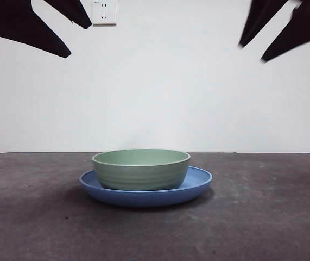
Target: Place the green bowl on the blue plate
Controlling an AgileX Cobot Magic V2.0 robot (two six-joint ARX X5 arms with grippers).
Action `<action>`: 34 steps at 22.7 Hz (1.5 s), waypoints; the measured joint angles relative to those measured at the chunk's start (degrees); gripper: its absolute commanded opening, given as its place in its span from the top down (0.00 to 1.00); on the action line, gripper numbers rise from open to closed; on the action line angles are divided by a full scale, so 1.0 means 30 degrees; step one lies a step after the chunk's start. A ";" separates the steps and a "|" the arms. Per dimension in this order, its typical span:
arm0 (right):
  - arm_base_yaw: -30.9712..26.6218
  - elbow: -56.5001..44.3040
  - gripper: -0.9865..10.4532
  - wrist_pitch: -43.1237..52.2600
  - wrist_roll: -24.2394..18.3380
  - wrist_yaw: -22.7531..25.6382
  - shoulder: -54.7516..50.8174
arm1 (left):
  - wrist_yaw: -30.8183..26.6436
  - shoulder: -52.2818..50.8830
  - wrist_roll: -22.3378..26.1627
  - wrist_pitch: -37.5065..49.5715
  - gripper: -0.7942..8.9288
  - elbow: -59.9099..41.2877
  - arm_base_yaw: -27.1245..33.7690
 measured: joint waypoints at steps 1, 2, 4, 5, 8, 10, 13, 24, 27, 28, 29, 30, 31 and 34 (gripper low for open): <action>0.0102 -0.0131 0.72 -0.0546 -0.0226 -0.0007 -0.0787 | 0.0000 0.0000 0.0000 0.0000 0.66 0.0000 0.0000; 0.0248 -0.0503 0.72 -0.0823 -0.0430 -0.0007 -0.1749 | 0.0000 0.0000 0.0000 0.0000 0.66 0.0000 0.0000; 0.0561 -0.1661 0.72 -0.0874 -0.0590 -0.0015 -0.3439 | 0.0000 0.0000 0.0000 0.0000 0.66 0.0000 0.0000; 0.0714 -0.2295 0.72 -0.0933 -0.0627 -0.0066 -0.4124 | 0.0000 0.0000 0.0000 0.0000 0.66 0.0000 0.0000; 0.1297 -0.4401 0.72 -0.1042 -0.0714 -0.1064 -0.6054 | 0.0000 0.0000 0.0000 0.0000 0.66 0.0000 0.0000; 0.1566 -0.5217 0.72 -0.1137 -0.0721 -0.1559 -0.6856 | 0.0000 0.0000 0.0000 0.0000 0.66 0.0000 0.0000; 0.1727 -0.5399 0.72 -0.1093 -0.0721 -0.1661 -0.7286 | 0.0000 0.0000 0.0000 0.0000 0.66 0.0000 0.0000; 0.1727 -0.5406 0.84 -0.1100 -0.0721 -0.1661 -0.7278 | 0.0000 0.0000 0.0007 0.0000 0.80 0.0000 0.0000; 0.1727 -0.5399 0.91 -0.1093 -0.0721 -0.1654 -0.7278 | 0.0000 0.0000 0.0000 0.0000 0.91 0.0000 0.0000; 0.1727 -0.5399 0.91 -0.1100 -0.0721 -0.1654 -0.7278 | 0.0000 0.0000 -0.0007 0.0000 0.91 0.0000 0.0000; 0.1727 -0.5399 0.91 -0.1093 -0.0721 -0.1654 -0.7278 | 0.0000 0.0000 -0.0007 0.0000 0.91 0.0000 0.0000; 0.1727 -0.5406 0.91 -0.1093 -0.0721 -0.1617 -0.7278 | 0.0000 0.0000 -0.0007 0.0000 0.91 0.0000 0.0000; 0.1727 -0.5406 0.91 -0.1078 -0.0721 -0.1559 -0.7278 | 0.0000 0.0000 0.0000 0.0000 0.91 0.0000 0.0000; 0.1727 -0.5406 0.91 -0.0874 -0.0721 -0.1515 -0.7278 | 0.0000 0.0000 0.0000 0.0000 0.91 0.0000 0.0000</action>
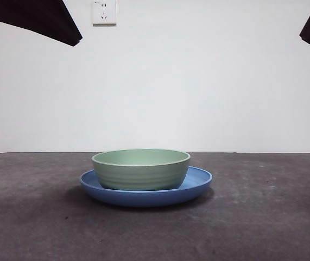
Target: Place the green bowl on the blue plate
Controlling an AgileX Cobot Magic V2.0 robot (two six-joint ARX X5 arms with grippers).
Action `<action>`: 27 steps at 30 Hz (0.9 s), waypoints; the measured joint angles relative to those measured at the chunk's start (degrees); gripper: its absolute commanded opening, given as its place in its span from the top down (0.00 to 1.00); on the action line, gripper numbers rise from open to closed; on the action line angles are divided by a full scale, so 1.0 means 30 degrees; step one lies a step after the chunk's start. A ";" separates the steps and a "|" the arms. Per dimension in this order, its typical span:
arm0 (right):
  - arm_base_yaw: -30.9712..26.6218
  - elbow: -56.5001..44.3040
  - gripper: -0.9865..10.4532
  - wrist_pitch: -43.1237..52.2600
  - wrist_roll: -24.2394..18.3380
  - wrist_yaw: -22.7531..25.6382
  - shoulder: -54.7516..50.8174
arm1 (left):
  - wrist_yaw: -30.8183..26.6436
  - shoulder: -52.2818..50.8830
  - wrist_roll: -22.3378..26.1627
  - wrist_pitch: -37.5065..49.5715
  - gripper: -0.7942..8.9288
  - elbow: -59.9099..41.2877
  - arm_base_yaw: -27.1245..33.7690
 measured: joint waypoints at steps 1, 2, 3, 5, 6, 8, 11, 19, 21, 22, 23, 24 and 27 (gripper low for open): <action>0.0000 0.0007 0.91 0.0080 0.0000 0.0000 0.0000 | 0.0000 0.0000 -0.0007 0.0000 0.91 0.0000 0.0000; 0.0000 0.0000 0.91 0.0095 0.0000 0.0000 0.0000 | 0.0000 0.0000 -0.0007 0.0000 0.91 0.0000 0.0000; 0.0000 0.0000 0.91 0.0080 0.0000 0.0000 0.0000 | 0.0000 0.0000 0.0000 0.0000 0.91 0.0000 0.0000; 0.0000 0.0000 0.91 0.0087 0.0000 0.0000 0.0000 | 0.0000 0.0000 -0.0007 0.0015 0.91 0.0000 0.0000; 0.0000 0.0000 0.91 0.0087 0.0000 0.0000 0.0000 | 0.0000 0.0000 0.0000 0.0015 0.91 0.0000 0.0000; 0.0000 0.0000 0.91 0.0087 0.0000 0.0000 0.0000 | 0.0000 0.0000 0.0000 0.0015 0.91 0.0000 0.0000; 0.0000 0.0000 0.91 0.0087 0.0000 0.0000 0.0000 | 0.0000 0.0000 0.0000 0.0015 0.91 0.0000 0.0000; 0.0000 0.0000 0.91 0.0087 0.0000 0.0000 0.0000 | 0.0000 -0.0029 0.0000 0.0015 0.91 0.0000 0.0000; 0.0000 0.0000 0.91 0.0087 0.0000 0.0000 0.0000 | -0.0124 -0.0321 0.0270 0.0015 0.91 0.0000 0.0160; 0.0000 0.0000 0.91 0.0087 0.0000 0.0000 0.0000 | -0.0240 -0.0678 0.0648 0.0109 0.91 -0.0007 0.0364; 0.0000 0.0007 0.91 0.0087 0.0000 0.0000 0.0000 | -0.0510 -0.1195 0.1020 0.0481 0.91 -0.0022 0.0678; 0.0000 0.0000 0.91 0.0087 0.0000 0.0000 0.0000 | -0.0765 -0.1668 0.1209 0.1027 0.91 -0.0036 0.1035; 0.0000 0.0000 0.91 0.0087 0.0000 0.0000 0.0000 | -0.2193 -0.3468 0.1610 0.3810 0.91 -0.0342 0.2703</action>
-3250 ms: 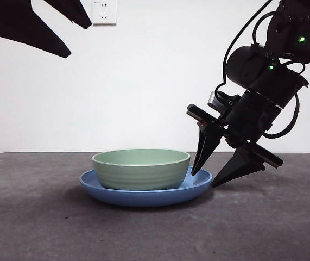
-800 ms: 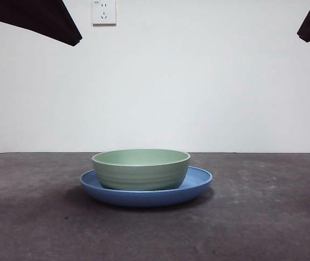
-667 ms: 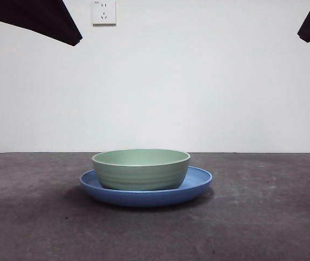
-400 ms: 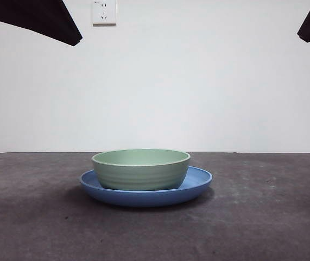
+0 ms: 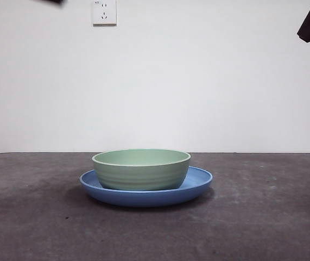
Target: Place the green bowl on the blue plate
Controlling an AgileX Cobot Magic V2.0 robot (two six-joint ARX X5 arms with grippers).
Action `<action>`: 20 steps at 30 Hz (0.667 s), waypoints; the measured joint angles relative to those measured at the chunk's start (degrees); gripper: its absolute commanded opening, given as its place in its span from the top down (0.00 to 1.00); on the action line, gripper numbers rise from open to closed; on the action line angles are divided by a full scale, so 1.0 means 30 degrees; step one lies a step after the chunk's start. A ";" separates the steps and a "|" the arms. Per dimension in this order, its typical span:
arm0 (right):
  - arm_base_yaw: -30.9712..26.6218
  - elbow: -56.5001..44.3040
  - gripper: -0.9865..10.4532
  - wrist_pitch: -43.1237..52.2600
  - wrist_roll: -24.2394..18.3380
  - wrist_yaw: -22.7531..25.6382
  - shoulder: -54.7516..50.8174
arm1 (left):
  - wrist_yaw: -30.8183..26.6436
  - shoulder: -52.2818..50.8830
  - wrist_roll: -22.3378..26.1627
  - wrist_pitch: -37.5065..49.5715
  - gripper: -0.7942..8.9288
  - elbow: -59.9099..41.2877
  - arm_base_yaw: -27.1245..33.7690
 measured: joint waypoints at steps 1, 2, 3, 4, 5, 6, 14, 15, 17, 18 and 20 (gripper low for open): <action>0.0000 0.0000 0.91 0.0000 0.0000 0.0000 0.0000 | -0.0539 -0.0707 0.0058 0.1129 0.91 -0.0335 0.0721; 0.0000 0.0007 0.91 0.0000 0.0000 0.0000 0.0000 | -0.0991 -0.1355 0.0131 0.2113 0.91 -0.0743 0.1406; 0.0000 0.0007 0.91 0.0000 0.0000 0.0000 0.0000 | -0.1574 -0.2222 0.0211 0.3402 0.91 -0.1377 0.2324; 0.0000 0.0000 0.91 0.0000 0.0000 0.0000 0.0000 | -0.1960 -0.2834 0.0270 0.4277 0.91 -0.1887 0.2980; 0.0000 0.0000 0.91 0.0000 0.0000 0.0000 0.0000 | -0.2448 -0.3577 0.0335 0.5246 0.91 -0.2550 0.3723; 0.0000 0.0000 0.91 0.0000 0.0000 0.0000 0.0000 | -0.2892 -0.4255 0.0357 0.6011 0.91 -0.3140 0.4364; 0.0000 0.0000 0.91 0.0000 0.0000 0.0000 0.0000 | -0.6390 -0.9748 0.0699 0.8051 0.91 -0.7759 0.8233; 0.0000 0.0000 0.91 0.0000 0.0000 0.0000 0.0000 | -0.6557 -1.0163 0.0707 0.8051 0.91 -0.8255 0.8480; 0.0000 0.0000 0.91 0.0000 0.0000 0.0000 0.0000 | -0.6805 -1.1060 0.0714 0.7971 0.91 -0.9369 0.8961; 0.0000 0.0000 0.91 0.0000 0.0000 0.0000 0.0000 | -0.6827 -1.1431 0.0714 0.7919 0.91 -0.9828 0.9129; 0.0000 0.0000 0.91 0.0000 0.0000 0.0000 0.0000 | -0.6827 -1.2305 0.0714 0.7854 0.91 -1.0899 0.9398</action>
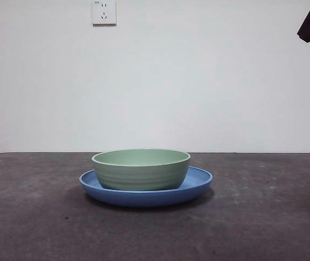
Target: Place the green bowl on the blue plate
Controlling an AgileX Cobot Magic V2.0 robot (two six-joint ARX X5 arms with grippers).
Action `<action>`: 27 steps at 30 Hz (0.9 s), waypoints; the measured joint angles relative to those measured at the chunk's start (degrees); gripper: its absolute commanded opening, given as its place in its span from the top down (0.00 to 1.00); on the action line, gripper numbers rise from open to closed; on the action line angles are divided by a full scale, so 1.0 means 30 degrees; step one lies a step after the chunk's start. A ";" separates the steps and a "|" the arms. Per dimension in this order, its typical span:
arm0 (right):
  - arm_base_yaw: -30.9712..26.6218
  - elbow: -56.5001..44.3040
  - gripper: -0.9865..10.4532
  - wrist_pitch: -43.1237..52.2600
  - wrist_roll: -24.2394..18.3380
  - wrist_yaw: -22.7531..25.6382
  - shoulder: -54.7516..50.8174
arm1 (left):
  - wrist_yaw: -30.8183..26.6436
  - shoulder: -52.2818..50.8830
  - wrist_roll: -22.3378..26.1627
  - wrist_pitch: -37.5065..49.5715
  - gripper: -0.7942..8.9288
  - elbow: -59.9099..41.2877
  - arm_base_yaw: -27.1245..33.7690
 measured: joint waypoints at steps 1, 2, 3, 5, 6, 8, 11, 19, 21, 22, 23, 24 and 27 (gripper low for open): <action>0.0000 0.0000 0.91 0.0000 0.0000 0.0000 0.0000 | 0.0000 -0.0277 0.0007 -0.0007 0.91 -0.0364 0.0058; 0.0000 0.0007 0.91 0.0000 0.0000 0.0000 0.0000 | 0.0000 -0.0641 0.0007 -0.0007 0.91 -0.0889 0.0124; 0.0000 0.0007 0.91 0.0000 0.0000 0.0000 0.0000 | -0.0007 -0.0874 0.0000 -0.0007 0.91 -0.1282 0.0153; 0.0000 0.0000 0.91 0.0000 0.0000 0.0000 0.0000 | 0.0000 -0.1333 -0.0007 -0.0044 0.91 -0.2127 0.0153; 0.0000 0.0007 0.91 0.0000 0.0000 0.0000 0.0000 | 0.0000 -0.1523 -0.0007 -0.0146 0.91 -0.2441 0.0153; 0.0000 0.0000 0.91 0.0000 0.0000 0.0000 0.0000 | 0.0000 -0.1887 -0.0015 -0.0685 0.91 -0.3038 0.0153; 0.0000 0.0000 0.91 0.0000 0.0000 0.0000 0.0000 | -0.0007 -0.2288 -0.0007 -0.1093 0.91 -0.3621 0.0153; 0.0000 0.0000 0.91 0.0000 0.0000 0.0000 0.0000 | -0.0007 -0.3104 -0.0015 -0.1967 0.91 -0.4860 0.0153; 0.0000 0.0007 0.91 0.0000 0.0000 0.0000 0.0000 | 0.0000 -0.3155 -0.0015 -0.2142 0.91 -0.5136 0.0153; 0.0000 0.0007 0.91 0.0000 0.0000 0.0000 0.0000 | -0.0007 -0.3147 -0.0022 -0.2266 0.91 -0.5238 0.0153; 0.0000 0.0000 0.91 0.0000 0.0000 0.0000 0.0000 | 0.0000 -0.3147 -0.0022 -0.2361 0.91 -0.5362 0.0153; 0.0000 0.0007 0.91 0.0000 0.0000 0.0000 0.0000 | 0.0000 -0.3147 -0.0022 -0.2397 0.91 -0.5421 0.0153; 0.0000 0.0000 0.91 0.0000 0.0000 0.0000 0.0000 | 0.0000 -0.3147 -0.0066 -0.2484 0.91 -0.5493 0.0153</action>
